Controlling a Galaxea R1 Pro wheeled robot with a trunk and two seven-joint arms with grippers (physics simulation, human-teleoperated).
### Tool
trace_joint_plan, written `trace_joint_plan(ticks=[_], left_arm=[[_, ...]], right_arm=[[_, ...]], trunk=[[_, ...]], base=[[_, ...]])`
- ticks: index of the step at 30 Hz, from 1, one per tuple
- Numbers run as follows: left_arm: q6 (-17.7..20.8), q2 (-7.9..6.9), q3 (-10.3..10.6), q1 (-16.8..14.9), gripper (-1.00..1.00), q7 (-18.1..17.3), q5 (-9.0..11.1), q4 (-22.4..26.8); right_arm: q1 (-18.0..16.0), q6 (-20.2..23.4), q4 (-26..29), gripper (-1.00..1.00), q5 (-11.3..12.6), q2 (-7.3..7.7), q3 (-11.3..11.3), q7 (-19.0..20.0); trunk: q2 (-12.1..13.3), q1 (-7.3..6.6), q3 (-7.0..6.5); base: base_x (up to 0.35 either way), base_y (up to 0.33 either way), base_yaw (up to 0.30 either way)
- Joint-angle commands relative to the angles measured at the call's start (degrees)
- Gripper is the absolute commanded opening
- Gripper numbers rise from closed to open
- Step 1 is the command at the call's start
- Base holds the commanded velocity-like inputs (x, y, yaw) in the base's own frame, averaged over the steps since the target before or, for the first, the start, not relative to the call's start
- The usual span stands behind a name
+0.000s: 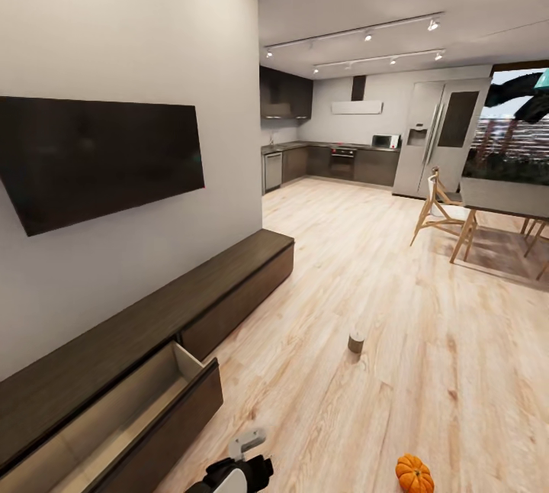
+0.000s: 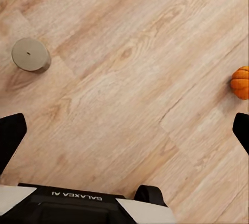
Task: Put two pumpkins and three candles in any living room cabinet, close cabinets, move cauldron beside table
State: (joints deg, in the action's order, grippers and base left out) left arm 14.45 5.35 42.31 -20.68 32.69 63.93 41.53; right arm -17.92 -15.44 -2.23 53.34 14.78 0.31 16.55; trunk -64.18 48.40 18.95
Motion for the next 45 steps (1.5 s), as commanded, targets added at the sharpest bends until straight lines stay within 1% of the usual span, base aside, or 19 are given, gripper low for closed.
trace_joint_plan(ticks=[1, 5, 10, 15, 19, 28, 31, 32, 33, 34, 35, 36, 37, 38, 39, 41, 43, 44, 45], left_arm=[[0.01, -0.02, 0.15, -0.08, 1.0, 0.42, 0.23, -0.17], [-0.64, 0.27, 0.14, -0.14, 1.0, 0.46, 0.04, -0.81], [-2.43, 0.07, 0.14, -0.09, 1.0, 0.51, 0.0, -0.9], [-5.49, -0.06, 0.14, -0.08, 1.0, 0.5, -0.03, -0.94], [-6.13, -0.14, 0.08, -0.07, 1.0, 0.5, -0.02, -0.92], [-7.73, -0.45, -0.11, 0.01, 1.0, 0.48, 0.04, -0.92], [-8.19, -1.22, -0.45, 0.02, 1.0, 0.46, 0.08, -0.92], [-8.39, -1.57, -0.71, 0.02, 1.0, 0.42, 0.1, -0.92], [-8.51, -1.81, -0.96, 0.02, 1.0, 0.36, 0.11, -0.92], [-8.6, -1.98, -1.13, 0.02, 1.0, 0.22, 0.12, -0.92], [-8.62, -2.04, -1.2, 0.02, 1.0, 0.16, 0.13, -0.92], [-8.67, -2.09, -1.28, 0.02, 1.0, 0.04, 0.13, -0.92], [-8.7, -2.15, -1.36, 0.02, 1.0, -0.08, 0.13, -0.92], [-8.71, -2.18, -1.38, 0.02, 1.0, -0.11, 0.12, -0.92], [-8.72, -2.21, -1.4, 0.02, 1.0, -0.16, 0.09, -0.92], [-8.73, -2.25, -1.43, 0.02, 1.0, -0.22, 0.08, -0.92], [-8.75, -2.26, -1.44, 0.02, 1.0, -0.28, 0.06, -0.92], [-8.78, -2.27, -1.44, 0.02, 1.0, -0.3, 0.06, -0.92], [-8.8, -2.27, -1.44, 0.02, 1.0, -0.32, 0.05, -0.92]], right_arm=[[-0.1, -0.19, -0.24, 1.0, 0.36, 0.02, 0.05, 0.49], [-0.1, -0.12, -0.25, 1.0, 0.43, 0.18, -0.01, 0.49], [-0.1, -0.11, -0.24, 1.0, 0.44, 0.31, -0.04, 0.5], [-0.1, -0.12, -0.24, 1.0, 0.44, 0.18, 0.03, 0.55], [-0.1, -0.16, -0.24, 1.0, 0.44, 0.16, 0.04, 0.59], [-0.1, -0.19, -0.24, 1.0, 0.39, 0.16, 0.04, 0.8], [-0.1, -0.15, -0.22, 1.0, 0.0, 0.18, 0.11, 1.72], [-0.1, -0.07, -0.19, 1.0, -0.19, 0.2, 0.21, 2.92], [-0.1, 0.08, -0.19, 1.0, -0.27, 0.28, 0.28, 5.19], [-0.1, 0.37, -0.24, 1.0, -0.3, 0.36, 0.32, 8.43], [-0.1, 0.64, -0.26, 1.0, -0.31, 0.39, 0.35, 10.25], [-0.12, 1.52, -0.28, 1.0, -0.34, 0.47, 0.4, 14.08], [-0.12, 3.42, -0.28, 1.0, -0.5, 0.68, 0.49, 19.47], [-0.14, 4.08, -0.27, 1.0, -0.68, 0.73, 0.52, 21.09], [-0.14, 5.3, -0.26, 1.0, -1.4, 0.84, 0.57, 24.15], [-0.13, 7.37, -0.25, 1.0, -4.07, 0.96, 0.54, 30.4], [-0.13, 9.73, -0.24, 1.0, -6.56, 1.2, 0.46, 37.74], [-0.12, 10.97, -0.24, 1.0, -7.25, 1.58, 0.44, 41.66], [-0.11, 12.87, -0.24, 1.0, -7.9, 2.73, 0.42, 47.34]], trunk=[[-0.05, 0.0, 0.07], [-0.05, 0.0, 0.07], [-0.05, 0.0, 0.07], [-0.05, 0.0, 0.07], [-0.05, 0.0, 0.07], [-3.66, 1.98, 1.68], [-4.86, 2.64, 2.22], [-5.26, 2.86, 2.4], [-5.66, 3.08, 2.58], [-6.07, 3.3, 2.76], [-6.47, 3.52, 2.94], [-6.87, 3.74, 3.12], [-7.27, 3.96, 3.3], [-7.67, 4.18, 3.48], [-8.07, 4.4, 3.66], [-8.87, 4.84, 4.02], [-9.68, 5.28, 4.38], [-10.08, 5.49, 4.56], [-10.48, 5.71, 4.74]], base=[[0.0, 0.0, 0.0], [0.0, 0.0, 0.0], [0.0, 0.0, 0.0], [0.0, 0.0, 0.0], [0.0, 0.0, 0.0], [0.0, 0.0, 0.0], [0.0, 0.0, 0.0], [0.0, 0.0, 0.0], [0.0, 0.0, 0.0], [0.0, 0.0, 0.0], [0.0, 0.0, 0.0], [0.0, 0.0, 0.0], [0.0, 0.0, 0.0], [0.0, 0.0, 0.0], [0.0, 0.0, 0.0], [0.0, 0.0, 0.0], [0.0, 0.0, 0.0], [0.0, 0.0, 0.0], [0.0, 0.0, 0.0]])
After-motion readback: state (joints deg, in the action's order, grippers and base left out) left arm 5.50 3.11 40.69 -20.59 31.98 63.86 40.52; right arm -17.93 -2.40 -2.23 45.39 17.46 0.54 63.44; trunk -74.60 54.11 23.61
